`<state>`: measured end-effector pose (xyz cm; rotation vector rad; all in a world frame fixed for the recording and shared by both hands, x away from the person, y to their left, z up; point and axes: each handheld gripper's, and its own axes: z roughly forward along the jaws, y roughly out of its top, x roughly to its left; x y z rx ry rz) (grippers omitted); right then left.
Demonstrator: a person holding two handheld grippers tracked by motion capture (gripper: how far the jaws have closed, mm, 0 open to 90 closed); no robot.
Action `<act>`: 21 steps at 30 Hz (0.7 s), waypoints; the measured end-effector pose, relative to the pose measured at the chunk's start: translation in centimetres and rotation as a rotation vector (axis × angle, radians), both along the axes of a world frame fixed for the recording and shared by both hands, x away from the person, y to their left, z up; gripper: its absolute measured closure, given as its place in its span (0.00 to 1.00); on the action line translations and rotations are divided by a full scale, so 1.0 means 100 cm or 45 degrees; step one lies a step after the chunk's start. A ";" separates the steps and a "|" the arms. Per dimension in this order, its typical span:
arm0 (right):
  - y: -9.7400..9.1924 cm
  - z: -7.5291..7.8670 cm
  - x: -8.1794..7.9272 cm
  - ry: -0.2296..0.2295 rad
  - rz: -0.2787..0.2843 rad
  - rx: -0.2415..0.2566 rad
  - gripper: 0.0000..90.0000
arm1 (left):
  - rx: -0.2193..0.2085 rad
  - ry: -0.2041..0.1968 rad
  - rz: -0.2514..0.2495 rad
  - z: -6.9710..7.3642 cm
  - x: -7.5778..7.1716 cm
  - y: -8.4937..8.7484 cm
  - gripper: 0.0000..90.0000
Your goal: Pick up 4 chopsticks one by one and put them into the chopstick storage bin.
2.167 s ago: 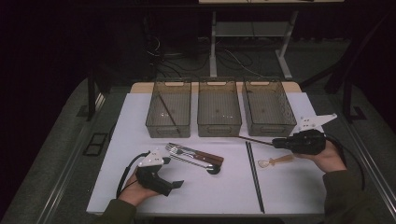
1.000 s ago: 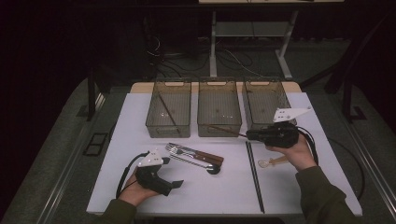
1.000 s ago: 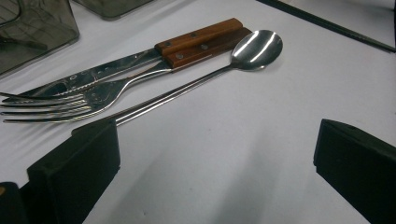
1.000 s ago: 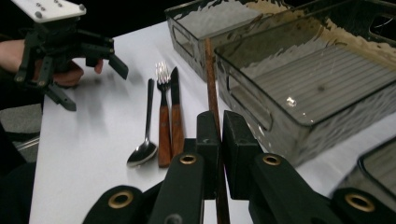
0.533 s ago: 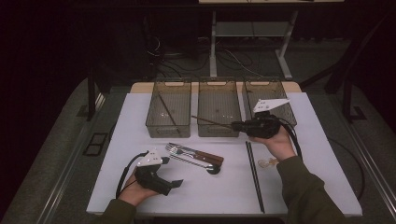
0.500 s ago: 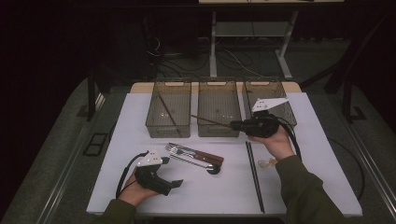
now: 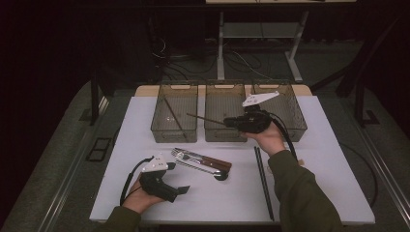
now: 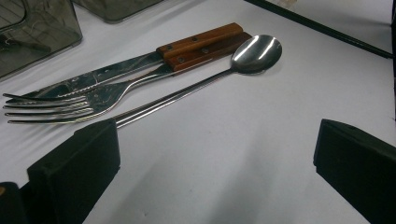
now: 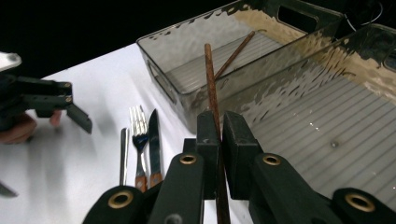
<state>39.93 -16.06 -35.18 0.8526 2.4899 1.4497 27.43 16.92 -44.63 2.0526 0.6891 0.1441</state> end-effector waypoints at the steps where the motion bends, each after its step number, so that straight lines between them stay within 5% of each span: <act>1: 0.003 0.000 0.002 0.001 -0.001 -0.002 0.95 | -0.002 -0.001 0.000 0.000 0.000 0.000 0.00; 13: 0.036 0.002 0.026 0.001 -0.052 -0.046 0.95 | -0.020 0.002 0.000 0.001 0.000 0.000 0.00; 21: 0.066 0.001 0.044 0.017 -0.146 -0.076 0.95 | -0.022 -0.002 0.003 0.001 0.001 0.001 0.00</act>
